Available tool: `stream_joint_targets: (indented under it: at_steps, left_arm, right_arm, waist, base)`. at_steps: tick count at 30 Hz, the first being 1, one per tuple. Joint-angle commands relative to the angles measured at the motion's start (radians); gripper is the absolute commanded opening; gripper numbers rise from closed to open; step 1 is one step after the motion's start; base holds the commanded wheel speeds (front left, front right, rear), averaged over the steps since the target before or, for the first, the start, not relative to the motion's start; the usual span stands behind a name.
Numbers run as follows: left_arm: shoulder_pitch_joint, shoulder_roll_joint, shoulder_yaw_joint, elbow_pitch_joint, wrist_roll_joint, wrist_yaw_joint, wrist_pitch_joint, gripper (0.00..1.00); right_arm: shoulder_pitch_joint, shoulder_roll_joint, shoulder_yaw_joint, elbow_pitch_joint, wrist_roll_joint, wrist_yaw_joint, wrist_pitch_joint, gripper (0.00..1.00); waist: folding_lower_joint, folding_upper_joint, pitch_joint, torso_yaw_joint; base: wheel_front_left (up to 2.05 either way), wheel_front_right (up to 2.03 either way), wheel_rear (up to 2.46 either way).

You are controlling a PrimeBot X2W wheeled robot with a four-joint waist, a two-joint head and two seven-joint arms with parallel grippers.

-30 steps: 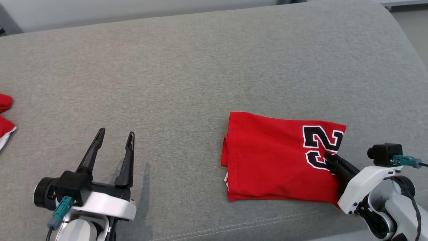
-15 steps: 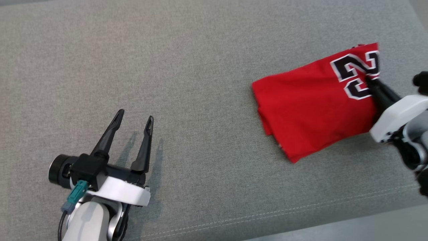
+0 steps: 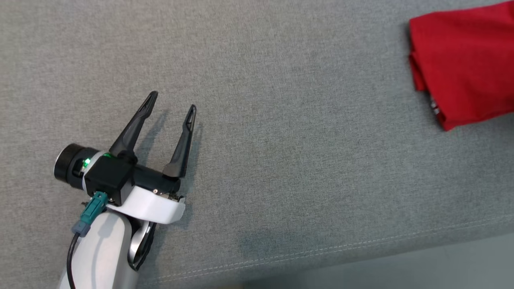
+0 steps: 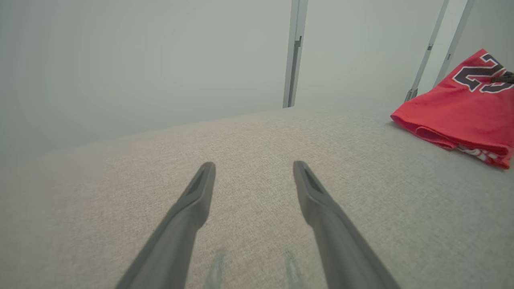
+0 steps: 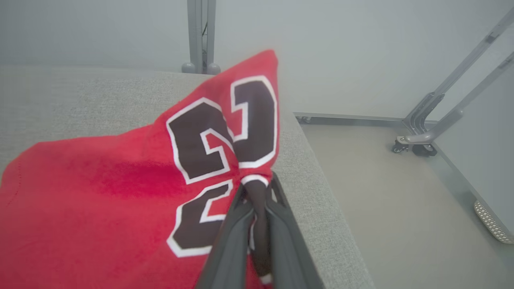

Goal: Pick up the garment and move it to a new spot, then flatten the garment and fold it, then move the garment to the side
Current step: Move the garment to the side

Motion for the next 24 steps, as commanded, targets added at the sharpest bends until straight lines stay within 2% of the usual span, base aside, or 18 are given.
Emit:
stream_joint_targets:
  at_steps: [1, 2, 3, 4, 5, 10, 13, 18, 24]
  left_arm:
    - [-0.038, 0.021, 0.02, -0.036, 0.011, -0.005, 0.007, 1.0]
    - [-0.047, 0.023, 0.015, -0.041, 0.012, -0.005, 0.009, 1.0]
    - [-0.056, 0.025, 0.011, -0.045, 0.013, -0.006, 0.011, 1.0]
    - [-0.064, 0.026, 0.006, -0.048, 0.013, -0.007, 0.013, 1.0]
    - [-0.071, 0.027, 0.001, -0.05, 0.014, -0.008, 0.014, 1.0]
    - [-0.091, 0.027, -0.015, -0.053, 0.013, -0.009, 0.013, 1.0]
    - [-0.09, 0.028, -0.015, -0.049, 0.009, -0.007, 0.011, 1.0]
    - [-0.072, 0.03, -0.003, -0.032, -0.003, 0.006, 0.004, 1.0]
    - [-0.038, 0.027, 0.013, -0.009, -0.022, 0.023, -0.004, 1.0]
  right_arm:
    - [-0.008, -0.035, -0.004, 0.015, -0.021, 0.0, -0.024, 0.0]
    - [-0.021, -0.032, -0.011, 0.034, -0.027, 0.0, -0.029, 0.0]
    - [-0.032, -0.028, -0.018, 0.055, -0.03, 0.0, -0.033, 0.2]
    - [-0.044, -0.027, -0.022, 0.08, -0.042, 0.0, -0.036, 0.49]
    - [-0.057, -0.025, -0.032, 0.105, -0.053, 0.0, -0.043, 1.0]
    - [-0.109, -0.007, -0.095, 0.207, -0.118, 0.0, -0.067, 1.0]
    - [-0.119, -0.005, -0.164, 0.168, -0.173, 0.0, -0.069, 1.0]
    - [-0.032, 0.051, -0.307, -0.033, -0.298, 0.0, -0.069, 1.0]
    - [0.158, 0.212, -0.457, -0.37, -0.451, 0.0, -0.069, 1.0]
  waist:
    - [0.0, 0.0, 0.032, -0.005]
    - [0.0, 0.0, 0.041, -0.005]
    - [0.0, 0.0, 0.049, -0.004]
    - [0.0, 0.0, 0.056, -0.002]
    - [0.0, 0.0, 0.061, -0.001]
    - [0.0, 0.0, 0.07, 0.004]
    - [0.0, 0.0, 0.063, 0.0]
    - [0.0, 0.0, 0.024, -0.006]
    - [0.0, 0.0, -0.043, 0.014]
  base:
    - [0.0, 0.0, 0.0]
    - [0.0, 0.0, 0.0]
    - [0.0, 0.0, 0.0]
    - [0.0, 0.0, 0.0]
    - [0.0, 0.0, 0.0]
    - [0.0, 0.0, 0.0]
    - [0.0, 0.0, 0.0]
    - [0.0, 0.0, 0.0]
    - [0.0, 0.0, 0.0]
